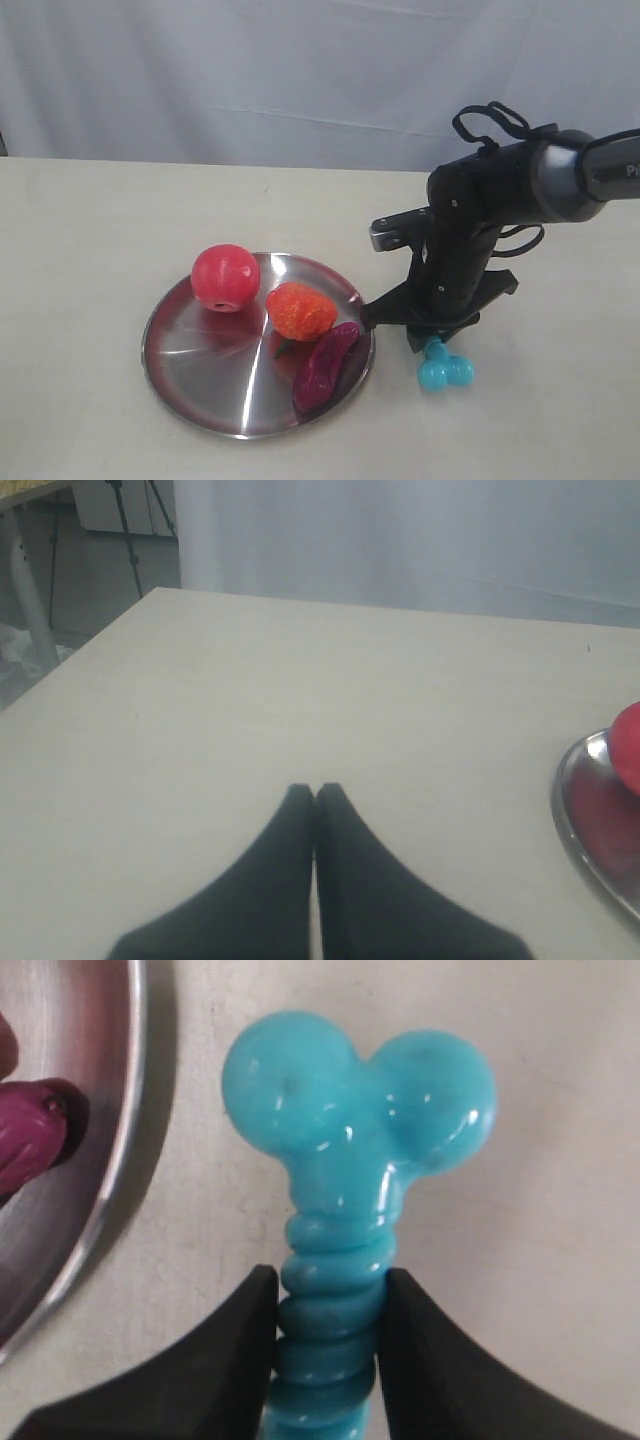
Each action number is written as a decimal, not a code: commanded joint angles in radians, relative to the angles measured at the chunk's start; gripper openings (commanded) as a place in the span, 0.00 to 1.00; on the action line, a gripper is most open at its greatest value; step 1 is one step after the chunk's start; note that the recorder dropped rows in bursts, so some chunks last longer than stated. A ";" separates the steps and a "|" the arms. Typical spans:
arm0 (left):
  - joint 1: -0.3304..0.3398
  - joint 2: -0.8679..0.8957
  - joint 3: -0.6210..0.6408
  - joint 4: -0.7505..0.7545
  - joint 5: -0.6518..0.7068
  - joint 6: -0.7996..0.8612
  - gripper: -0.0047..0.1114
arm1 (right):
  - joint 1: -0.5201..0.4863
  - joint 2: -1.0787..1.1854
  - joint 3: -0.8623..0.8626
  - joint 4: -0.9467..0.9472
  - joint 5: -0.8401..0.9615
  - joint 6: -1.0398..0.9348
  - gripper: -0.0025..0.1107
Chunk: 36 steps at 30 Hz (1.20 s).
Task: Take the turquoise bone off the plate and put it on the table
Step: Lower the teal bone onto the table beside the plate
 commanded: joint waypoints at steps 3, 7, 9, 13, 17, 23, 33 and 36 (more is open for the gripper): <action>-0.007 -0.001 0.003 0.000 -0.001 0.000 0.04 | -0.007 -0.001 0.001 0.003 -0.009 0.000 0.02; -0.007 -0.001 0.003 0.000 -0.001 0.000 0.04 | -0.007 -0.001 0.001 0.003 -0.007 0.000 0.02; -0.007 -0.001 0.003 0.000 -0.001 0.000 0.04 | -0.007 -0.001 0.001 0.003 -0.002 0.000 0.02; -0.007 -0.001 0.003 0.000 -0.001 0.000 0.04 | -0.007 -0.001 0.001 0.003 -0.005 0.000 0.02; -0.007 -0.001 0.003 0.000 -0.001 0.000 0.04 | -0.007 -0.001 0.001 0.003 -0.011 0.004 0.02; -0.007 -0.001 0.003 0.000 -0.001 0.000 0.04 | -0.007 -0.001 0.001 0.003 -0.009 0.004 0.02; -0.007 -0.001 0.003 0.000 -0.001 0.000 0.04 | 0.037 -0.001 0.001 -0.016 -0.009 0.006 0.02; -0.007 -0.001 0.003 0.000 -0.001 0.000 0.04 | 0.049 -0.001 0.001 -0.026 -0.006 0.036 0.02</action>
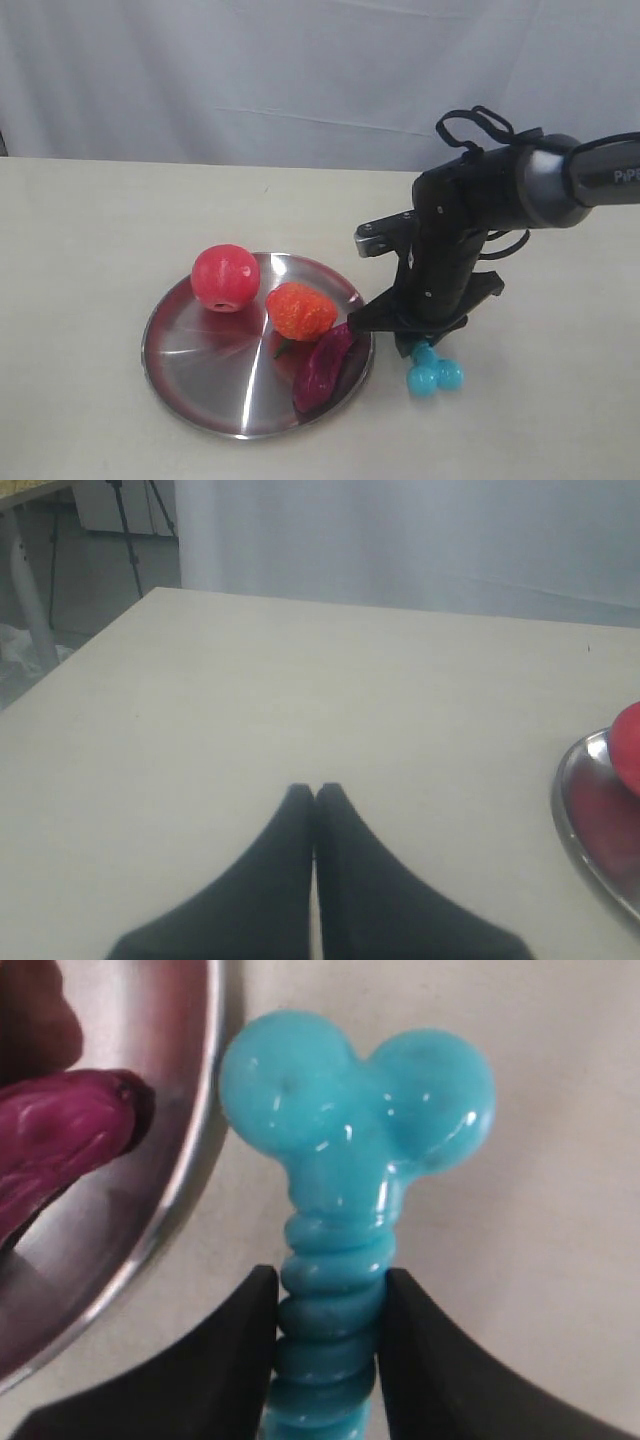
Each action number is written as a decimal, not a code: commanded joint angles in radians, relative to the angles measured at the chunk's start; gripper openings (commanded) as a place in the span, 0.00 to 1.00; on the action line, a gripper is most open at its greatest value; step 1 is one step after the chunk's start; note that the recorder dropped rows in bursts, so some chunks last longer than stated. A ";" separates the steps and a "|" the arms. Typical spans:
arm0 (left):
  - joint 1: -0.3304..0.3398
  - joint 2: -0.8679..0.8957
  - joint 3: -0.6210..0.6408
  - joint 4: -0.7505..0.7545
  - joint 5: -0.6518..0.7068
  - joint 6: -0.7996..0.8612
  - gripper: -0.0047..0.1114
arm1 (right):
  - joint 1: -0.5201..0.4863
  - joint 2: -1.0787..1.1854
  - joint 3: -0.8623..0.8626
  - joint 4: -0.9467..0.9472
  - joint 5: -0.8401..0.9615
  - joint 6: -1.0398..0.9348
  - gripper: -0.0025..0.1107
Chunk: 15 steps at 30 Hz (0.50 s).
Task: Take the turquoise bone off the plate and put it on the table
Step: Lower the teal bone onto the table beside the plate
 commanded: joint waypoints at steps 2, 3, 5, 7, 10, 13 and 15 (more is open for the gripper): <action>-0.007 -0.001 0.003 0.000 -0.001 0.000 0.04 | 0.009 -0.001 0.001 -0.029 0.009 0.048 0.02; -0.007 -0.001 0.003 0.000 -0.001 0.000 0.04 | 0.009 -0.001 0.001 -0.034 0.014 0.050 0.02; -0.007 -0.001 0.003 0.000 -0.001 0.000 0.04 | 0.009 -0.001 0.001 -0.036 0.017 0.055 0.02; -0.007 -0.001 0.003 0.000 -0.001 0.000 0.04 | 0.009 -0.001 0.001 -0.036 0.006 0.051 0.02; -0.007 -0.001 0.003 0.000 -0.001 0.001 0.04 | 0.009 -0.001 0.001 -0.039 -0.022 0.051 0.02; -0.007 -0.001 0.003 0.000 -0.001 0.001 0.04 | 0.009 -0.001 0.001 -0.030 -0.020 0.051 0.02; -0.007 -0.001 0.003 0.000 -0.001 0.001 0.04 | 0.009 -0.001 0.001 -0.029 -0.011 0.053 0.02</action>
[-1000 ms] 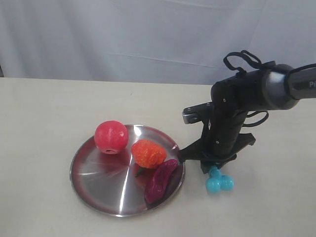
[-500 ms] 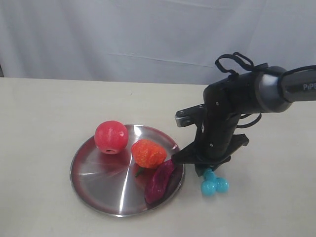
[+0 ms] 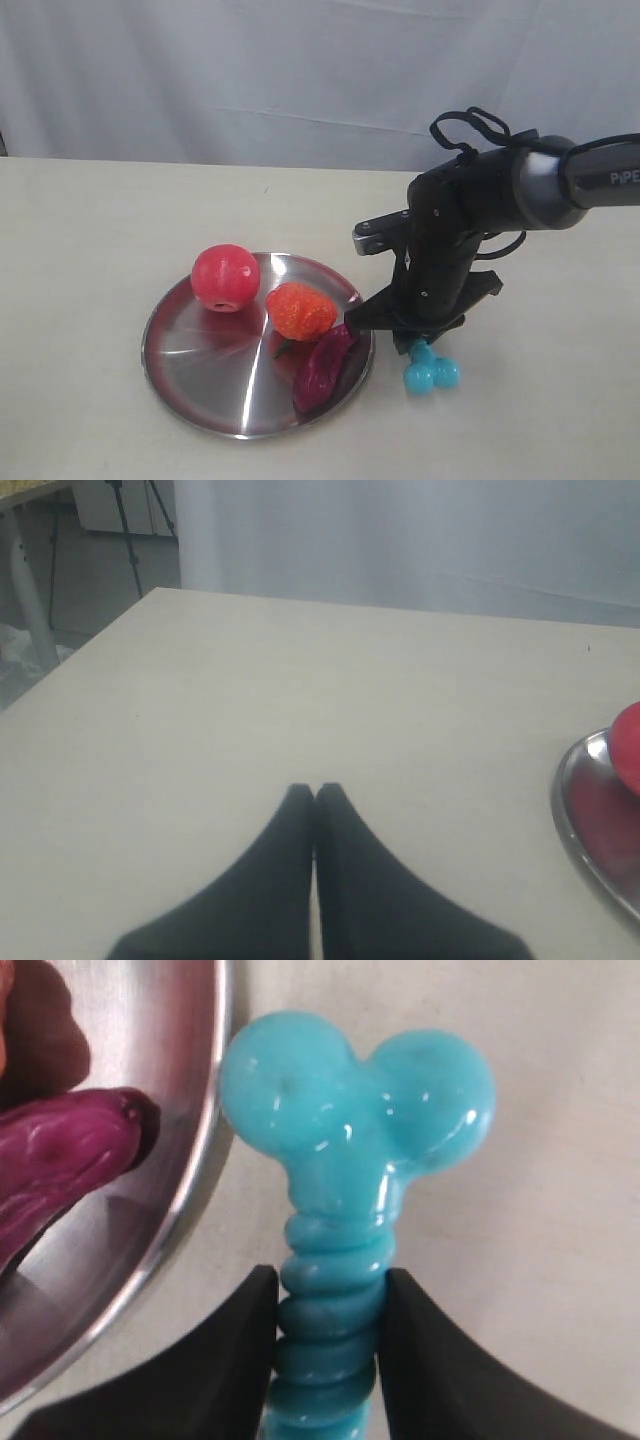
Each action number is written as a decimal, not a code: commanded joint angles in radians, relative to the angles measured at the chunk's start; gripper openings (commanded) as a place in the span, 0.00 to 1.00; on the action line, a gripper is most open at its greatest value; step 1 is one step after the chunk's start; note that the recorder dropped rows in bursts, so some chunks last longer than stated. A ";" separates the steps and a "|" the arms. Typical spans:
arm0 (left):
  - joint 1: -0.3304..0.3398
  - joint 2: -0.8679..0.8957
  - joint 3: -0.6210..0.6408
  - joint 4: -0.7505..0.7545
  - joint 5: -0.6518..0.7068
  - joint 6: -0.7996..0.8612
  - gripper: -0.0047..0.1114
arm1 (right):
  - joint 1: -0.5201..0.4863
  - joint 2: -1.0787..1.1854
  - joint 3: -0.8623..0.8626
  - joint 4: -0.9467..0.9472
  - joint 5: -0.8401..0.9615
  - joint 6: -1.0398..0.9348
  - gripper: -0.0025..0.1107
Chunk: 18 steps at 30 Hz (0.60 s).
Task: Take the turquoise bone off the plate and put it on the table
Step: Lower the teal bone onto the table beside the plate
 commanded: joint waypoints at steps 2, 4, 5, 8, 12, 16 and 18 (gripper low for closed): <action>-0.007 -0.001 0.003 0.000 -0.001 0.001 0.04 | -0.001 0.004 0.001 -0.016 0.004 -0.002 0.02; -0.007 -0.001 0.003 0.000 -0.001 0.001 0.04 | -0.001 0.008 0.001 -0.018 0.004 -0.002 0.02; -0.007 -0.001 0.003 0.000 -0.001 0.001 0.04 | -0.001 0.008 0.001 -0.020 0.014 -0.002 0.02; -0.007 -0.001 0.003 0.000 -0.001 0.001 0.04 | -0.001 0.008 0.001 -0.020 0.020 -0.002 0.02; -0.007 -0.001 0.003 0.000 -0.001 0.001 0.04 | -0.001 0.008 0.001 -0.018 0.022 -0.002 0.02; -0.007 -0.001 0.003 0.000 -0.001 -0.002 0.04 | -0.001 0.008 0.001 -0.005 0.019 -0.018 0.02; -0.007 -0.001 0.003 0.000 -0.001 -0.002 0.04 | -0.001 0.008 0.001 -0.005 0.019 -0.022 0.02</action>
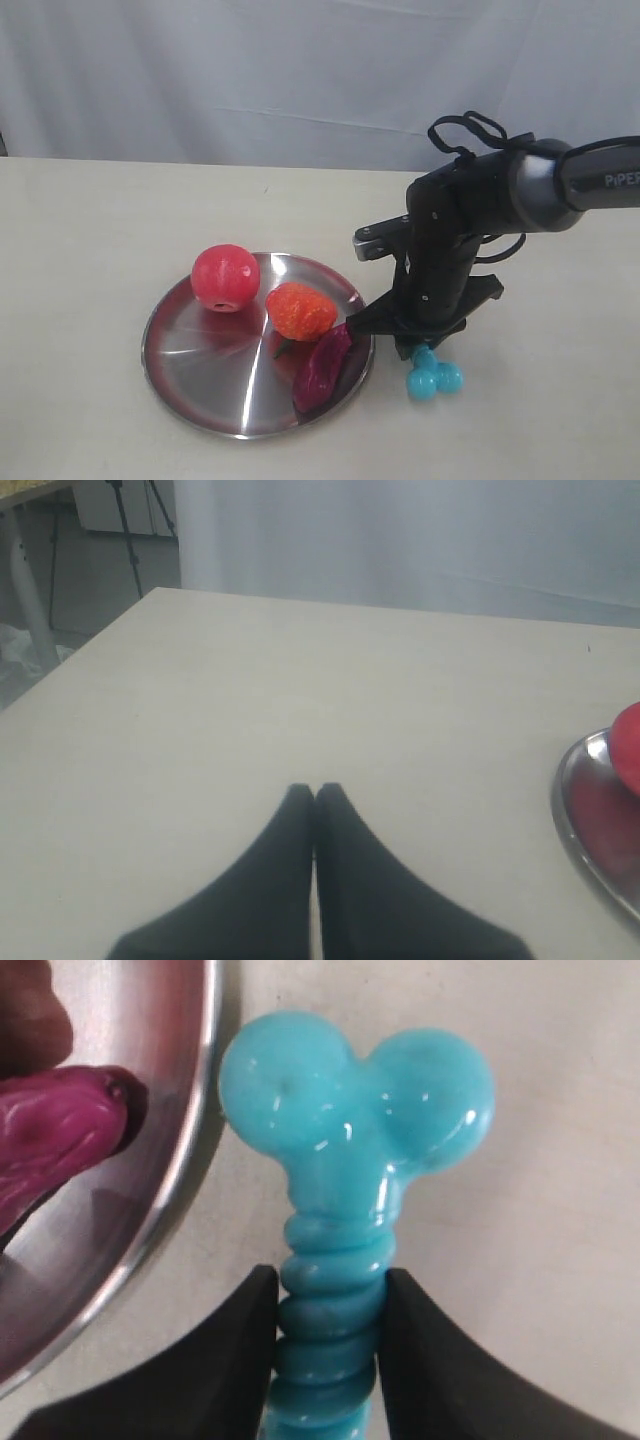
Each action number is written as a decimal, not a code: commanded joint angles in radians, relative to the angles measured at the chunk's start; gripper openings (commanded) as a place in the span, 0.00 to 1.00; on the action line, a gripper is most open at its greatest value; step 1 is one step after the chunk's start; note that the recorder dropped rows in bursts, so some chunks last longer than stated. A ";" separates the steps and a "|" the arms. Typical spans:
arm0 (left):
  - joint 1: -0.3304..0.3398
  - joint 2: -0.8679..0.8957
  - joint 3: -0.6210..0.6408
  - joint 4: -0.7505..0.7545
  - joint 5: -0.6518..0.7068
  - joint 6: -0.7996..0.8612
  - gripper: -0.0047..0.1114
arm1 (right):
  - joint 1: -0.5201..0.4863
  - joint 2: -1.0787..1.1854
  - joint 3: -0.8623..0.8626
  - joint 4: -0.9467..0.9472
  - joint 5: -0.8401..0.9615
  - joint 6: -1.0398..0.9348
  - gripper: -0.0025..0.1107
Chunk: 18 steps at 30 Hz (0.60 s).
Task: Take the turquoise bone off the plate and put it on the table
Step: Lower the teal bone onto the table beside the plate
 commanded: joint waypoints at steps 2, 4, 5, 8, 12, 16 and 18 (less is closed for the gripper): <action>-0.007 -0.001 0.003 0.000 -0.001 -0.002 0.04 | -0.001 -0.003 0.001 -0.003 0.002 -0.023 0.02; -0.007 -0.001 0.003 0.000 -0.001 -0.002 0.04 | -0.001 -0.003 0.001 -0.003 -0.001 -0.021 0.02; -0.007 -0.001 0.003 0.000 -0.001 -0.002 0.04 | -0.001 -0.003 0.001 -0.003 -0.001 -0.021 0.02; -0.007 -0.001 0.003 0.000 -0.001 -0.002 0.04 | -0.001 -0.003 0.001 -0.003 -0.001 -0.019 0.02; -0.007 -0.001 0.003 0.000 -0.001 -0.002 0.04 | -0.001 -0.003 0.001 -0.009 0.001 -0.016 0.02; -0.007 -0.001 0.003 0.000 -0.001 -0.002 0.04 | -0.001 -0.003 0.001 -0.036 0.013 -0.002 0.02; -0.007 -0.001 0.003 0.000 -0.001 -0.002 0.04 | -0.001 -0.003 0.001 -0.061 0.023 0.018 0.02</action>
